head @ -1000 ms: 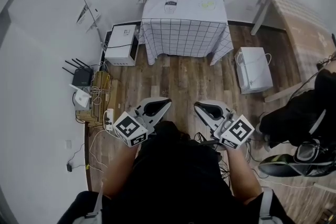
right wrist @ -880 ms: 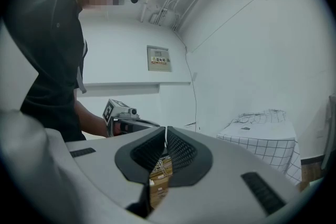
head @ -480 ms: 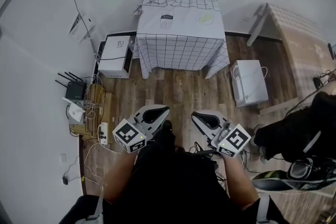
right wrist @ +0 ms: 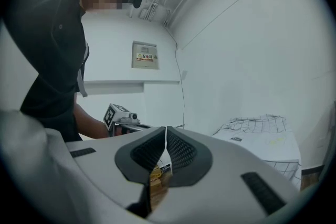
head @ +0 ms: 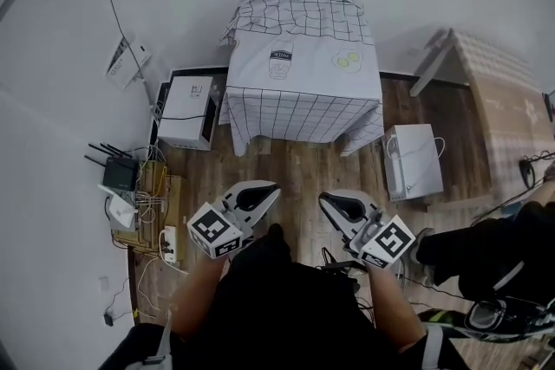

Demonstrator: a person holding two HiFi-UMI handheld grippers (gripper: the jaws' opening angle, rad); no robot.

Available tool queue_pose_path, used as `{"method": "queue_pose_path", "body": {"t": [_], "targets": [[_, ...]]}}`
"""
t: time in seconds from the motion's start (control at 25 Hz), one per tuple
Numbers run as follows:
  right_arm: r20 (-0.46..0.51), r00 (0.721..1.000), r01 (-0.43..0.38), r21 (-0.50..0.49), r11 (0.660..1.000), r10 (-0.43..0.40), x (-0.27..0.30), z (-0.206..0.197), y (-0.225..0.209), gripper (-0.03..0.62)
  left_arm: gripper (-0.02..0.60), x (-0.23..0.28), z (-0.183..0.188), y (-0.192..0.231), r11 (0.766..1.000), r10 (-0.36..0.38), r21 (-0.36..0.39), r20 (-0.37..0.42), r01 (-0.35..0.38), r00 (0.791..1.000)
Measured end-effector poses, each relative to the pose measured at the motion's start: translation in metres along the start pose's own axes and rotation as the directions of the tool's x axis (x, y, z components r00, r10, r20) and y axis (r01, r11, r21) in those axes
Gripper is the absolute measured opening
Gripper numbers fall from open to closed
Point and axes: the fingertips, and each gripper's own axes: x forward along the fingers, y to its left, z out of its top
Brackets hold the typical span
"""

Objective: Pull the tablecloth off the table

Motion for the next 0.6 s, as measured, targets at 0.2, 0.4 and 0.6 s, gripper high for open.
{"method": "queue_pose_path", "body": {"t": [0.2,0.4,0.6], "targets": [[-0.019,1.0,0.0,-0.004,1.0,0.0,0.042,0.009,-0.042,0.023,0.008,0.01,0.011,0.056,1.0,-0.004,-0.012,-0.001,0.004,1.0],[-0.029,1.0,0.011,-0.006,1.0,-0.011,0.076,0.019,-0.074,0.023,0.008,0.023,0.028,0.099,1.0,-0.027,-0.013,0.004,0.027,1.0],[-0.034,0.999,0.0,-0.01,1.0,-0.001,0.097,0.022,-0.091,0.023,0.008,0.035,0.036,0.127,0.999,-0.035,0.01,0.018,0.035,0.999]]}}
